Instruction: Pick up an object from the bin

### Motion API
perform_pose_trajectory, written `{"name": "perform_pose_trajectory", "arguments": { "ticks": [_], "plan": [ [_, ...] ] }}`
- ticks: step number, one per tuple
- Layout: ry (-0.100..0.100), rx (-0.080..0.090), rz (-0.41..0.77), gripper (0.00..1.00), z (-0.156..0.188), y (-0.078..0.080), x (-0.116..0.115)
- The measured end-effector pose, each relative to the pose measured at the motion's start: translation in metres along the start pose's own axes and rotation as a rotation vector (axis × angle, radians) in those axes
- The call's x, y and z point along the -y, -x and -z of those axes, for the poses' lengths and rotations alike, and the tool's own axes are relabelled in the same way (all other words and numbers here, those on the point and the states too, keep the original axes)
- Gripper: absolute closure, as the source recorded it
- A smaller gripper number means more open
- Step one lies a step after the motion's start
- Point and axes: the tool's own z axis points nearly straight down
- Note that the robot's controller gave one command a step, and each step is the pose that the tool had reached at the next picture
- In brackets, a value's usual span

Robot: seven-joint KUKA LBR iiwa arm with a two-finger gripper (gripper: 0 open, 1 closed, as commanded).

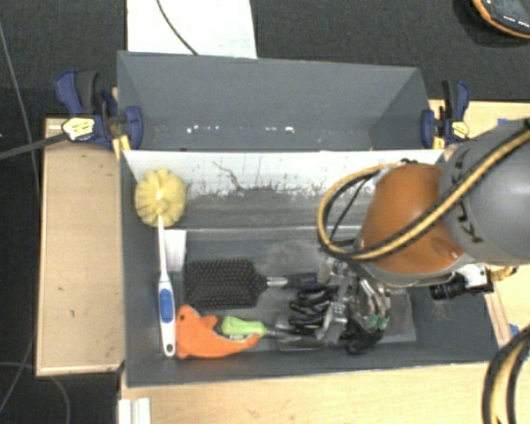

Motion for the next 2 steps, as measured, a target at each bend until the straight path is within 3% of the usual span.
{"name": "perform_pose_trajectory", "arguments": {
  "ticks": [1,2],
  "plan": [
    [0.001,0.001,0.198,0.0,-0.043,-0.003,-0.006],
    [0.001,-0.003,-0.219,1.0,-0.042,-0.002,0.015]
  ]
}}
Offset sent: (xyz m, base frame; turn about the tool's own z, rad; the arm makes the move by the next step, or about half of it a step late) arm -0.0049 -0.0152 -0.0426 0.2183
